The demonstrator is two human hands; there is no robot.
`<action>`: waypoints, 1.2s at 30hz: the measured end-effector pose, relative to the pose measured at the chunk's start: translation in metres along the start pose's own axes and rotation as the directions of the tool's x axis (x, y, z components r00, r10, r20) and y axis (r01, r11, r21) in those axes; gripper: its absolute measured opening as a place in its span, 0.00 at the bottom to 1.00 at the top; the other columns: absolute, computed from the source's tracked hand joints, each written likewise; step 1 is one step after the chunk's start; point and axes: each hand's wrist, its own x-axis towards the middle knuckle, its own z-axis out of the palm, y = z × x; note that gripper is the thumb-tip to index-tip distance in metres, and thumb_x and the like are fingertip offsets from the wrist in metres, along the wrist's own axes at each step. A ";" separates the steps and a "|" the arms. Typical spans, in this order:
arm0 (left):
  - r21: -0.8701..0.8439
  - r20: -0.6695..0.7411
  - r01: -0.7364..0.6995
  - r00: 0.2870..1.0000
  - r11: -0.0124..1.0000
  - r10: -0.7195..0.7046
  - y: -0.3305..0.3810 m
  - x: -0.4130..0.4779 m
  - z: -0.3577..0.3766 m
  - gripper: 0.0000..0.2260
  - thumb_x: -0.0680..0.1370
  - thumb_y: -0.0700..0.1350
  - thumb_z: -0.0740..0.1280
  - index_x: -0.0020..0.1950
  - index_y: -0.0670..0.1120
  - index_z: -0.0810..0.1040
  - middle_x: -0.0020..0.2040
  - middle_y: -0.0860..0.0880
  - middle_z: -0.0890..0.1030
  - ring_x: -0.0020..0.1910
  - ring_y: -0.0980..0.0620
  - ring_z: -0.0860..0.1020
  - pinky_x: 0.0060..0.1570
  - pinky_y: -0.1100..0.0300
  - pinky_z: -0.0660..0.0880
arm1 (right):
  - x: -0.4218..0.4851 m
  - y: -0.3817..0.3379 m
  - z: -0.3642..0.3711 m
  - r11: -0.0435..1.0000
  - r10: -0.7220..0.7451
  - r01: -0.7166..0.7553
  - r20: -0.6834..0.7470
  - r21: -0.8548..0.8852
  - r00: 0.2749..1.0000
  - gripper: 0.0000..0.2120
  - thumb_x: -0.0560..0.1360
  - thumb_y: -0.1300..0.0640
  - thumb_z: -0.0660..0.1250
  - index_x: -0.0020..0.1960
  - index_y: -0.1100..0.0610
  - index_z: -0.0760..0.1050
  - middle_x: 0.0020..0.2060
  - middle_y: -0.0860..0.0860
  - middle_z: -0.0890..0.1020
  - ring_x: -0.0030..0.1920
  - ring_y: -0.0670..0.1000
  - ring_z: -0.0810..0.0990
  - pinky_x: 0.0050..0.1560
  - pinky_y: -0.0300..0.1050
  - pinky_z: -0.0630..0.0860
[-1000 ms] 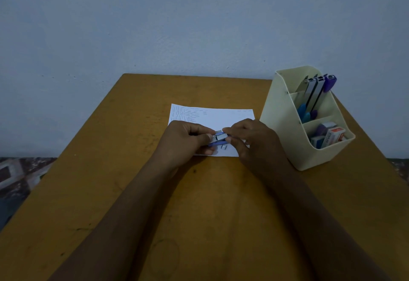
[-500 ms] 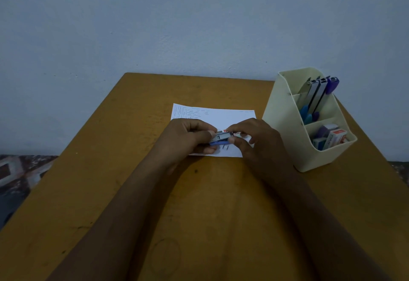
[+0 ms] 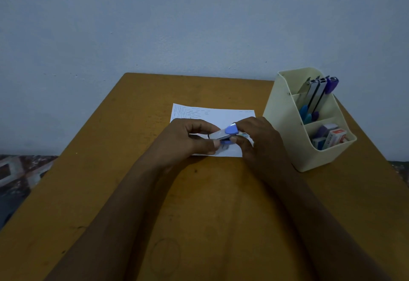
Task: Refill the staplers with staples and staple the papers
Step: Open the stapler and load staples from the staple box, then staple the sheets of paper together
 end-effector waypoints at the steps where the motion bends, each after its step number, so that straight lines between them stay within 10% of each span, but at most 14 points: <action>1: 0.013 -0.004 -0.003 1.000 1.000 0.004 0.000 0.000 0.000 0.06 0.73 0.42 0.73 0.48 0.51 0.84 0.46 0.56 0.84 0.43 0.61 0.81 0.38 0.75 0.74 | 0.000 -0.001 0.000 1.000 0.002 -0.002 -0.003 -0.012 1.000 0.08 0.70 0.62 0.67 0.46 0.64 0.80 0.40 0.59 0.83 0.39 0.57 0.80 0.45 0.44 0.70; 11: -0.083 0.002 0.032 0.999 0.996 -0.032 -0.002 0.003 0.005 0.13 0.77 0.52 0.66 0.50 0.43 0.82 0.41 0.45 0.84 0.36 0.51 0.82 0.40 0.61 0.80 | -0.001 -0.004 0.004 0.998 -0.023 0.020 0.061 0.055 0.998 0.09 0.73 0.57 0.64 0.44 0.62 0.79 0.39 0.56 0.82 0.39 0.52 0.77 0.46 0.36 0.66; 19: -0.217 0.012 0.133 0.991 0.967 -0.134 -0.007 0.007 -0.001 0.18 0.76 0.56 0.66 0.45 0.41 0.84 0.38 0.39 0.81 0.35 0.48 0.76 0.35 0.58 0.74 | -0.002 -0.008 0.004 0.977 0.147 -0.161 0.104 0.143 0.984 0.20 0.72 0.50 0.64 0.61 0.56 0.75 0.58 0.51 0.79 0.55 0.40 0.69 0.58 0.36 0.64; 24: -0.433 0.009 0.241 0.965 0.868 -0.263 -0.005 0.012 -0.008 0.13 0.78 0.51 0.65 0.51 0.41 0.81 0.39 0.41 0.81 0.30 0.50 0.75 0.30 0.59 0.74 | -0.005 0.001 0.004 0.984 0.177 -0.176 0.210 -0.023 0.962 0.23 0.72 0.49 0.59 0.65 0.55 0.72 0.65 0.51 0.75 0.65 0.49 0.70 0.62 0.22 0.45; 30: -0.488 0.030 0.263 0.958 0.832 -0.285 -0.002 0.010 -0.010 0.13 0.80 0.48 0.61 0.56 0.41 0.77 0.41 0.39 0.83 0.28 0.50 0.72 0.25 0.62 0.71 | -0.007 0.002 0.006 0.974 0.198 -0.168 0.209 -0.151 0.958 0.19 0.74 0.53 0.64 0.63 0.54 0.74 0.62 0.53 0.77 0.61 0.55 0.72 0.62 0.47 0.63; 36: -0.504 0.003 0.249 0.958 0.827 -0.287 -0.008 0.013 -0.011 0.17 0.81 0.50 0.59 0.60 0.38 0.76 0.43 0.39 0.82 0.29 0.49 0.71 0.25 0.61 0.71 | -0.009 0.006 0.007 0.944 0.301 -0.277 0.128 -0.181 0.945 0.19 0.74 0.50 0.67 0.62 0.55 0.74 0.58 0.54 0.77 0.54 0.54 0.73 0.54 0.49 0.70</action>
